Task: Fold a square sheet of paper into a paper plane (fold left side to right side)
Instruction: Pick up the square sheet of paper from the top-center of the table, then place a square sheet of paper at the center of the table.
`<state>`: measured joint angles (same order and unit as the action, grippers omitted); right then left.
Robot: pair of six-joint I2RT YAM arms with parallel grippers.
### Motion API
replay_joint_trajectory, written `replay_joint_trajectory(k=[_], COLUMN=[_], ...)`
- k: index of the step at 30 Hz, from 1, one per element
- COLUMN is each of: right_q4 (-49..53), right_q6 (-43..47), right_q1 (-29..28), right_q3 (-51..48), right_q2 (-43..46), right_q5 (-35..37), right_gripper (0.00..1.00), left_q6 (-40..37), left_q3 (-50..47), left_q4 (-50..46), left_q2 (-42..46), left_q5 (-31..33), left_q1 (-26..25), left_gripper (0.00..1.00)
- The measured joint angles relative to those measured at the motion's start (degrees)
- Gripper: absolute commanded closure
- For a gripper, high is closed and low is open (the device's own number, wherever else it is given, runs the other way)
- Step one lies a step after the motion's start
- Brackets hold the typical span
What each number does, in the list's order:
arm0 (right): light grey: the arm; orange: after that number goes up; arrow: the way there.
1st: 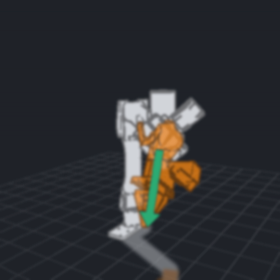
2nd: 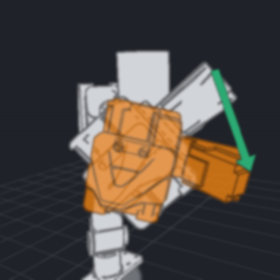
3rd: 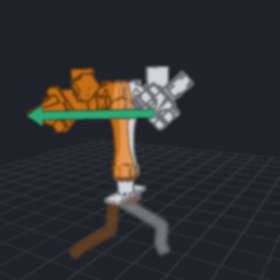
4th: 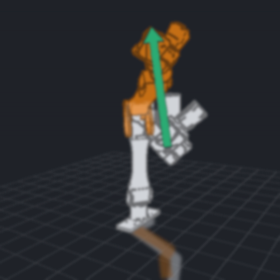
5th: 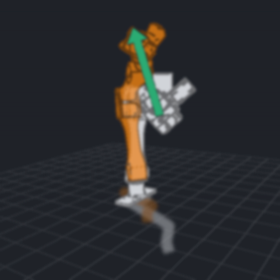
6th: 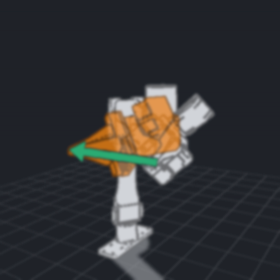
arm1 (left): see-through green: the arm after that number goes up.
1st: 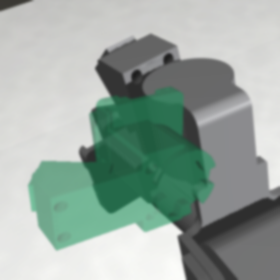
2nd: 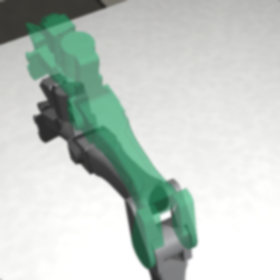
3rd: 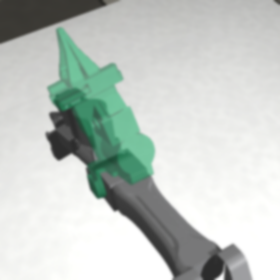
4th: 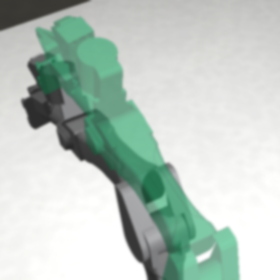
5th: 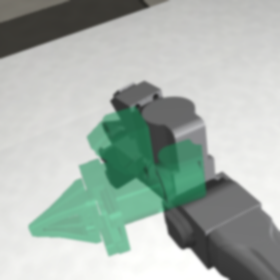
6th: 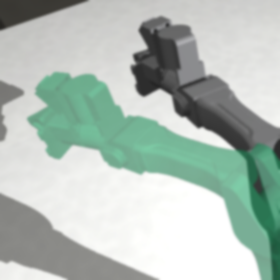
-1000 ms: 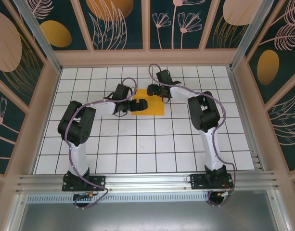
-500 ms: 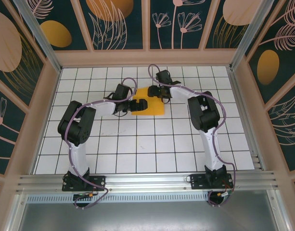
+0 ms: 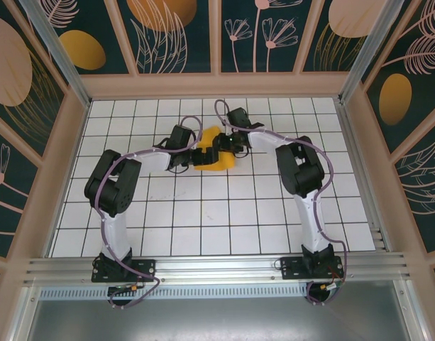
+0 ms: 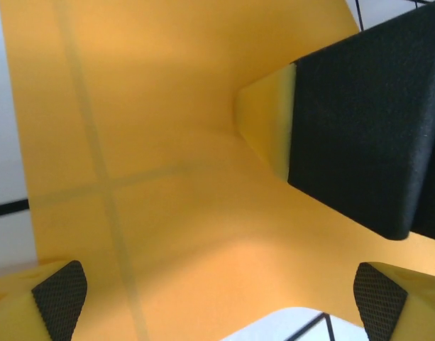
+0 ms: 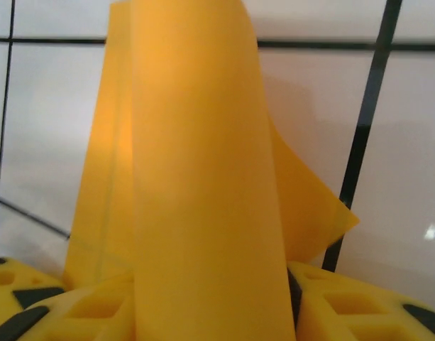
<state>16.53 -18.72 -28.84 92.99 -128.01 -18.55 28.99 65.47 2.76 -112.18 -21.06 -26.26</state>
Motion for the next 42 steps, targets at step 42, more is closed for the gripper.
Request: replay_joint_trajectory(k=[42], right_q4=[-17.16], right_q6=[6.86], right_q1=[4.83], right_q3=[-26.23], right_q2=[50.56], right_q5=[-50.05], right_gripper=[0.72], left_q6=[0.59], left_q3=[-14.03], left_q4=[21.22], left_q2=[36.39], left_q5=[-36.04], left_q1=[1.79], left_gripper=[0.29])
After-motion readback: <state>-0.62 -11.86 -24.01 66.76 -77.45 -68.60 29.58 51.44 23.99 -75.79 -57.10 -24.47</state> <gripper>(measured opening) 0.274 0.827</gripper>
